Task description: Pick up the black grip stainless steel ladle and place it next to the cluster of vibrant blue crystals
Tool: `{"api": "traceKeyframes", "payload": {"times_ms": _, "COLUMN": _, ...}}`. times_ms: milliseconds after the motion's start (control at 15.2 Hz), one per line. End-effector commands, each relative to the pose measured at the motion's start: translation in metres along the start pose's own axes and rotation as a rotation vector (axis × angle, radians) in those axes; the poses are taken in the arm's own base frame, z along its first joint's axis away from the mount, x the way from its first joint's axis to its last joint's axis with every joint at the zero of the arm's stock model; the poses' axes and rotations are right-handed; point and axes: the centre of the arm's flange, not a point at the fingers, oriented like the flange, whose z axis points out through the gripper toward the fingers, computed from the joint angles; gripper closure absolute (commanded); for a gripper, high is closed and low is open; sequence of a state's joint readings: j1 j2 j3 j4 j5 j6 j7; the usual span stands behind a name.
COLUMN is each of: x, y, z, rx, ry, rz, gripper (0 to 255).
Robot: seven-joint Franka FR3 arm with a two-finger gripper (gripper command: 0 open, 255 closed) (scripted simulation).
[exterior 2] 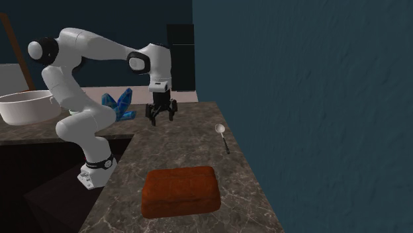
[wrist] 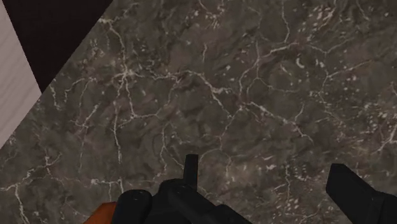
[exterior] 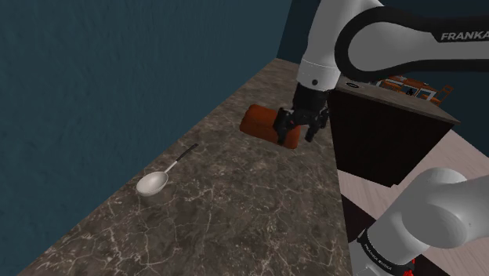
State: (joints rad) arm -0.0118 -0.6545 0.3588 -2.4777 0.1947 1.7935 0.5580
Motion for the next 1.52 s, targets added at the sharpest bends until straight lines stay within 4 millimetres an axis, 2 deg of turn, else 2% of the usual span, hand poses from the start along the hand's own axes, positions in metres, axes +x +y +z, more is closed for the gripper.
{"api": "traceKeyframes", "payload": {"times_ms": 0, "x": 0.001, "y": -0.023, "z": 0.010, "rx": 0.016, "ry": 0.002, "rz": 0.058, "gripper": 0}}
{"api": "traceKeyframes", "payload": {"times_ms": 330, "x": 0.010, "y": -0.079, "z": 0.031, "rx": 0.049, "ry": 0.007, "rz": 0.187, "gripper": 0}}
{"api": "traceKeyframes", "payload": {"times_ms": 726, "x": 0.030, "y": -0.146, "z": 0.054, "rx": 0.090, "ry": 0.013, "rz": 0.341, "gripper": 0}}
{"api": "traceKeyframes", "payload": {"times_ms": 1056, "x": 0.055, "y": -0.199, "z": 0.071, "rx": 0.124, "ry": 0.018, "rz": 0.470, "gripper": 0}}
{"api": "traceKeyframes", "payload": {"times_ms": 1452, "x": 0.094, "y": -0.259, "z": 0.089, "rx": 0.164, "ry": 0.024, "rz": 0.625, "gripper": 0}}
